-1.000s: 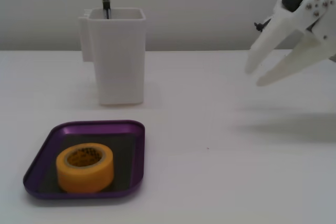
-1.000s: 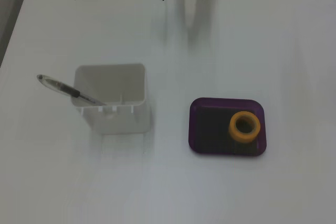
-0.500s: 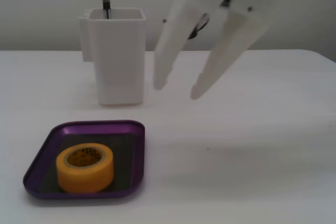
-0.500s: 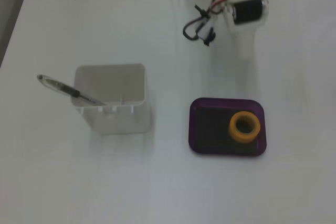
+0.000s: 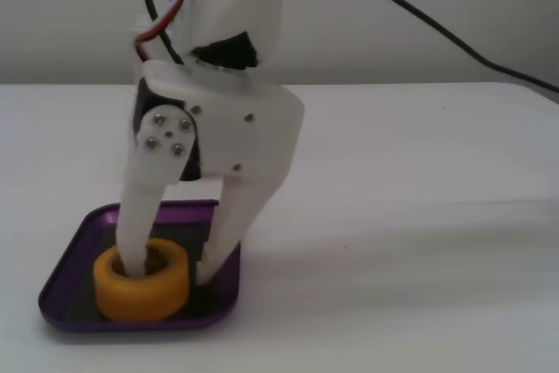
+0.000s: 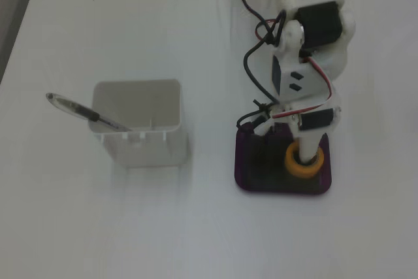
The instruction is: Remove the yellow tape from the box.
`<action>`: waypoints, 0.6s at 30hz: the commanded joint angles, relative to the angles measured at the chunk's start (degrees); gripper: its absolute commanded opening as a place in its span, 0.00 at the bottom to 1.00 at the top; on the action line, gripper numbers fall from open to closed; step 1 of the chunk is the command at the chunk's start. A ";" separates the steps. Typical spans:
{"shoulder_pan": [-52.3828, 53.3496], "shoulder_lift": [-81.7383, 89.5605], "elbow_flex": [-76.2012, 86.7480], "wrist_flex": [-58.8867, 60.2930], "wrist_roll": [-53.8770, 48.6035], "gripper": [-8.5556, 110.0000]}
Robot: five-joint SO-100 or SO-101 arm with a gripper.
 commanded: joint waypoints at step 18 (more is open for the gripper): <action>0.26 5.71 -21.18 18.81 1.49 0.07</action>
